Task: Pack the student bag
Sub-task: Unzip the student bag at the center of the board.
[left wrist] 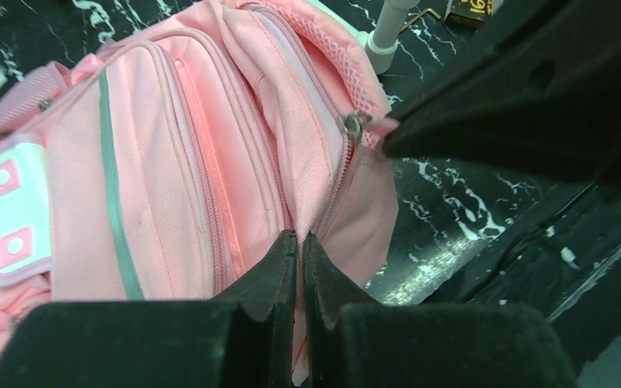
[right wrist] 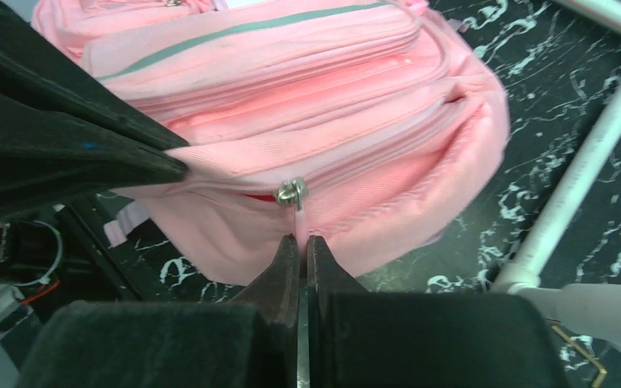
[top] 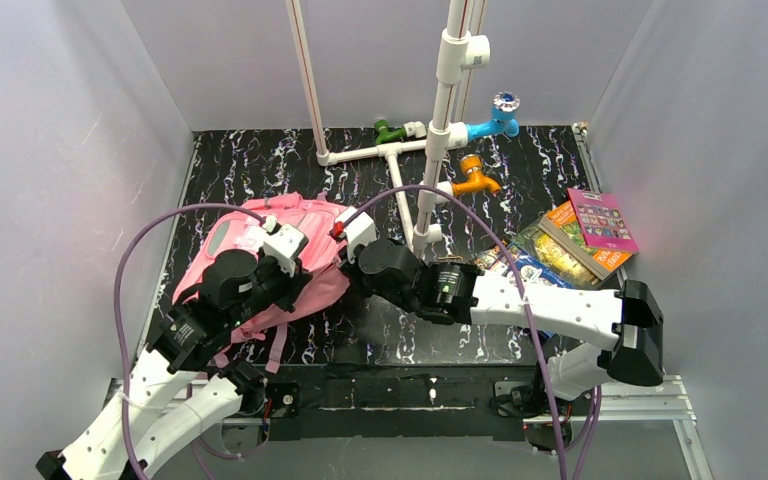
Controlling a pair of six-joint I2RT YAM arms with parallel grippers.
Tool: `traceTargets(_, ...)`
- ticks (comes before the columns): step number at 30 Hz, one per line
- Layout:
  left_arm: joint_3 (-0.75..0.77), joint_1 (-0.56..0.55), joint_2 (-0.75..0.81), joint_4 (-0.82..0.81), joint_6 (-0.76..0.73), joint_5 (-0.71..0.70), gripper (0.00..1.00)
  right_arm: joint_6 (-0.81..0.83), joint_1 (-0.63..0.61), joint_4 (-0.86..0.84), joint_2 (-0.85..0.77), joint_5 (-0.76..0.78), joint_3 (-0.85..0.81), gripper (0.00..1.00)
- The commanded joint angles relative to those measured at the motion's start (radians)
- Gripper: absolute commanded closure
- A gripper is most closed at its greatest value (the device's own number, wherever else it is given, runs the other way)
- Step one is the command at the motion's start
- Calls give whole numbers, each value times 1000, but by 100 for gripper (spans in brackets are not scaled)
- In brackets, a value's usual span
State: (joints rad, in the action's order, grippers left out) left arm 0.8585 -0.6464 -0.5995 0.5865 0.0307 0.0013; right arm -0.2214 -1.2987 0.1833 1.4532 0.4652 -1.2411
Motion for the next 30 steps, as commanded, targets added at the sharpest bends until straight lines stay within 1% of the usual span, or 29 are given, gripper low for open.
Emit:
traceTargets(1, -9, 12, 80, 154, -163, -156, 100, 107, 60, 71, -128, 230, -60, 99)
traceTargets(4, -7, 12, 113, 155, -222, -102, 100, 171, 62, 84, -158, 181, -27, 99)
traceTargets(6, -18, 12, 130, 141, -247, -66, 100, 212, 62, 61, -176, 118, 8, 99)
traceTargets(10, 13, 11, 128, 157, -272, 56, 100, 216, 62, 21, -183, -35, 30, 99)
traceTargets(12, 12, 11, 144, 160, -303, 85, 100, 217, 62, -39, -179, -99, 63, 99)
traceTargets(15, -1, 12, 176, 153, -319, 96, 100, 211, 62, -95, -164, -127, 86, 99)
traceTargets(18, 22, 12, 190, 187, -316, 108, 100, 182, 62, -102, -154, -155, 76, 99)
traceTargets(20, 20, 12, 207, 195, -317, 101, 100, 177, 62, -128, -160, -160, 98, 99)
traceTargets(22, 9, 11, 224, 193, -314, 94, 100, 177, 64, -167, -166, -169, 127, 92)
traceTargets(25, 24, 11, 225, 197, -297, 105, 100, 166, 67, -174, -156, -202, 125, 88)
traceTargets(26, 31, 12, 224, 197, -295, 111, 100, 163, 67, -174, -151, -214, 123, 86)
traceTargets(30, 44, 12, 216, 196, -301, 113, 100, 154, 67, -174, -124, -237, 123, 84)
